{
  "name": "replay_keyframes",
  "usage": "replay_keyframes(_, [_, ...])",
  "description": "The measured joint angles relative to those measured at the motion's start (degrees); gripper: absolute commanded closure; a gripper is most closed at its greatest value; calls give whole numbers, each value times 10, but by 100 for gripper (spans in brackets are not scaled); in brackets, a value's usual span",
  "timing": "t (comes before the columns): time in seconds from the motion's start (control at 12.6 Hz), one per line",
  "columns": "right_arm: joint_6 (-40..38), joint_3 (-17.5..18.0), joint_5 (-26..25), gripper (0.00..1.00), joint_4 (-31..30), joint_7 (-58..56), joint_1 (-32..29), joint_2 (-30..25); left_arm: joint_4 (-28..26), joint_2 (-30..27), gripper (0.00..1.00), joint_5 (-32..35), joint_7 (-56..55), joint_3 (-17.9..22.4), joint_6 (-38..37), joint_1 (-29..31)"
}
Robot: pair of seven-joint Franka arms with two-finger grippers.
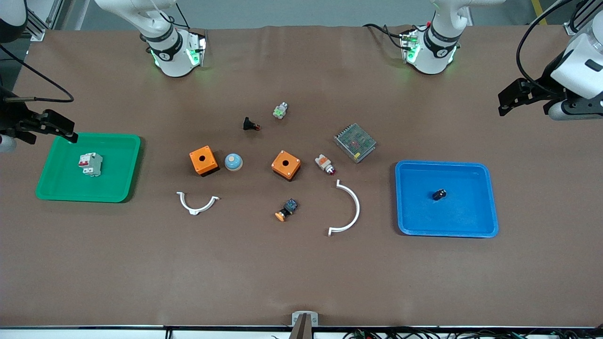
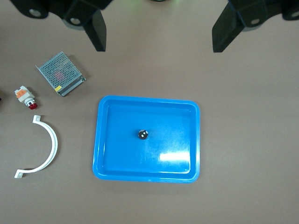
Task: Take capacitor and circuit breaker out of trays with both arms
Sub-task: 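Reach the left gripper to the blue tray while the right gripper reaches the green tray, then grasp the black capacitor with the left gripper while the right gripper grasps the breaker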
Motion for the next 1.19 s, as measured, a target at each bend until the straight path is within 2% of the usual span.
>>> replay_keyframes(0.4, [-2,-1,0,0,0,0,2,0,1,9,0,0,0,5,0,4])
replay_keyframes(0.63, [-4,-1,0,0,0,0,2,0,9,66,0,1,1,9,14,6])
replay_keyframes(0.95, [0,-1,0,0,-6,0,2,12,-4,159,0,13,-13,9,117,5])
replay_keyframes(1.19, [17,-7,0,0,-10,0,-9,48,-56,206,0,13,-65,4,218,2])
